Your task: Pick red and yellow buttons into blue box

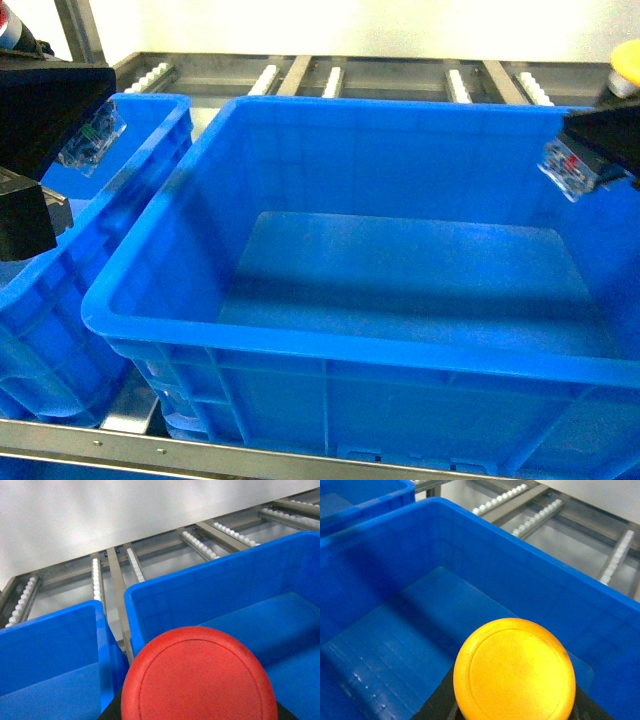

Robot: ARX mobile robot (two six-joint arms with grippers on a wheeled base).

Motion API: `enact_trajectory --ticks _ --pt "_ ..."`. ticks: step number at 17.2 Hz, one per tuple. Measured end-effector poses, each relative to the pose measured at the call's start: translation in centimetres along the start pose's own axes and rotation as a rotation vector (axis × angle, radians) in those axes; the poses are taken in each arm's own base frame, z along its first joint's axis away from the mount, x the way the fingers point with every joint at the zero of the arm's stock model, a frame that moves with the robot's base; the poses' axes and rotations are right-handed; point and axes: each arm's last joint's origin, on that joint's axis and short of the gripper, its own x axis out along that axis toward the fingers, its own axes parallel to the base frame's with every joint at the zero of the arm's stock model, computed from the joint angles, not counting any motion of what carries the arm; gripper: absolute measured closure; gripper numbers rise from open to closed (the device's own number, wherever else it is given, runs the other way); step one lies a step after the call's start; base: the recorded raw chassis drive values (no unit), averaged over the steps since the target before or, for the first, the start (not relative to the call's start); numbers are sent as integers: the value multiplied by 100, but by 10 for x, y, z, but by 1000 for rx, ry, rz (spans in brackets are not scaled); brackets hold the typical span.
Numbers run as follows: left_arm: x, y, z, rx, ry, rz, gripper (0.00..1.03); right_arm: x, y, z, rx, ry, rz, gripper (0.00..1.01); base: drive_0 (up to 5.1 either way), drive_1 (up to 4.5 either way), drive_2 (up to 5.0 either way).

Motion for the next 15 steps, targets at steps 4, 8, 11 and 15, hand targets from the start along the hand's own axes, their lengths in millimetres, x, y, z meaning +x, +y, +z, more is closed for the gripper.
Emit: enact_trajectory --ticks 4,8,11,15 --pt "0 0 0 0 0 0 79 50 -1 0 12 78 107 75 0 0 0" --pt "0 0 0 0 0 0 79 70 3 -25 52 235 178 71 0 0 0" --pt "0 0 0 0 0 0 79 71 2 -20 45 214 178 32 0 0 0" --pt "0 0 0 0 0 0 79 71 2 -20 44 214 178 4 0 0 0"
